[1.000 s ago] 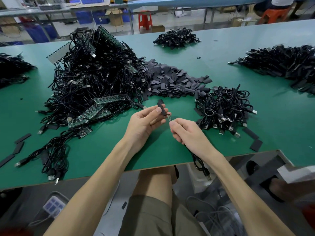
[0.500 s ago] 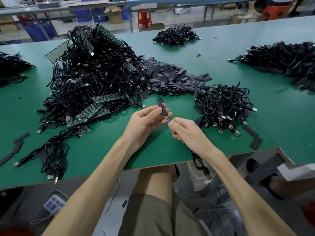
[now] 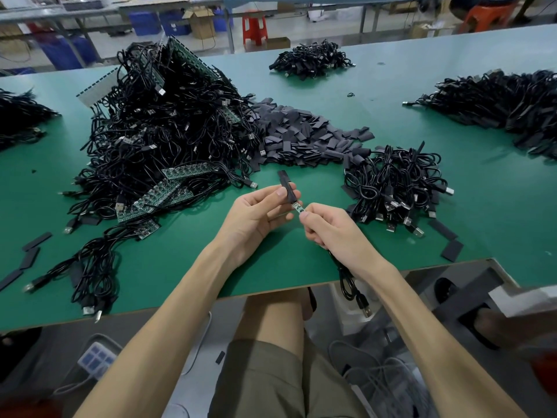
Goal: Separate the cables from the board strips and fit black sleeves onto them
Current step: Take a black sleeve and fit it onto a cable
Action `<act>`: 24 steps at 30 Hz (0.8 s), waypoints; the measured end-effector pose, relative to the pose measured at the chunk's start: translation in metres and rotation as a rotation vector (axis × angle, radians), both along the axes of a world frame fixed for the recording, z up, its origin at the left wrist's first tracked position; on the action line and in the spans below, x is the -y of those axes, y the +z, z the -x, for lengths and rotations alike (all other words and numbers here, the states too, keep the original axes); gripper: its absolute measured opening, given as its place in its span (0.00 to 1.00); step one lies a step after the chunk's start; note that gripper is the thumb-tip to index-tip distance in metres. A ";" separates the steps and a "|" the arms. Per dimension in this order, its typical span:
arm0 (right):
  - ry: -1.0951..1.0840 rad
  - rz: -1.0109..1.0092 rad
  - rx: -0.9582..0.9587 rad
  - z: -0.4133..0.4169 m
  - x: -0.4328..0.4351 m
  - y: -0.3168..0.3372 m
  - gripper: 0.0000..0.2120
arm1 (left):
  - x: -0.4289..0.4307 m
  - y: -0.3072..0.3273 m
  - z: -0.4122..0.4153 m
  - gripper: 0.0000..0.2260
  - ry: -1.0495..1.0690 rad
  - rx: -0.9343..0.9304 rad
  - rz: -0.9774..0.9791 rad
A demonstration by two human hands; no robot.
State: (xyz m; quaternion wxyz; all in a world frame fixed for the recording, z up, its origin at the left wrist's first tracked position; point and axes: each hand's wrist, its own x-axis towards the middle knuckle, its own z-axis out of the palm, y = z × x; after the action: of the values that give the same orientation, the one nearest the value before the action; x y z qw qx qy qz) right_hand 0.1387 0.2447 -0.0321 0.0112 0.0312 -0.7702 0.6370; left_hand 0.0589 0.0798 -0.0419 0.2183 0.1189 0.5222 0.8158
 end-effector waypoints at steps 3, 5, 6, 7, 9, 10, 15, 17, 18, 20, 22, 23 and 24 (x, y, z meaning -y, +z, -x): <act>0.005 -0.047 -0.006 0.001 0.001 -0.001 0.17 | 0.000 -0.001 0.000 0.11 -0.010 0.007 0.003; 0.002 -0.039 -0.008 0.001 0.001 -0.002 0.17 | 0.001 -0.001 0.000 0.10 -0.013 0.009 0.017; -0.002 -0.012 -0.007 0.001 0.001 -0.002 0.18 | 0.001 -0.001 0.000 0.10 -0.012 0.004 0.020; -0.007 0.018 -0.002 0.001 0.000 -0.002 0.18 | 0.000 -0.001 0.000 0.10 -0.009 -0.003 0.022; -0.016 0.054 0.011 0.002 -0.001 -0.002 0.18 | 0.000 -0.001 0.000 0.11 -0.004 -0.023 0.026; -0.019 0.053 0.013 0.003 -0.001 -0.003 0.18 | -0.001 -0.001 -0.001 0.11 -0.002 -0.035 0.029; -0.006 0.019 -0.015 0.003 0.001 -0.006 0.17 | 0.001 -0.002 -0.003 0.11 -0.006 -0.102 0.058; 0.001 0.041 -0.014 0.002 0.001 -0.006 0.16 | 0.000 -0.002 -0.004 0.12 -0.017 -0.113 0.066; 0.005 0.060 -0.011 0.002 0.000 -0.006 0.16 | 0.000 -0.002 -0.005 0.12 -0.036 -0.122 0.069; 0.007 0.084 -0.015 0.002 -0.002 -0.007 0.16 | -0.001 -0.002 -0.006 0.13 -0.071 -0.138 0.071; 0.006 0.072 -0.032 0.002 -0.003 -0.008 0.14 | -0.001 -0.001 -0.007 0.12 -0.076 -0.146 0.074; 0.008 0.069 -0.042 0.002 -0.003 -0.009 0.13 | 0.000 -0.001 -0.008 0.12 -0.072 -0.147 0.074; 0.013 0.074 -0.052 0.002 -0.003 -0.009 0.12 | 0.000 0.000 -0.008 0.12 -0.067 -0.147 0.074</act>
State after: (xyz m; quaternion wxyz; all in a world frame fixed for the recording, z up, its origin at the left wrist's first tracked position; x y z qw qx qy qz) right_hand 0.1364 0.2474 -0.0412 0.0282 0.0524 -0.7452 0.6642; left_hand 0.0671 0.0796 -0.0420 0.2110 0.1876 0.5622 0.7773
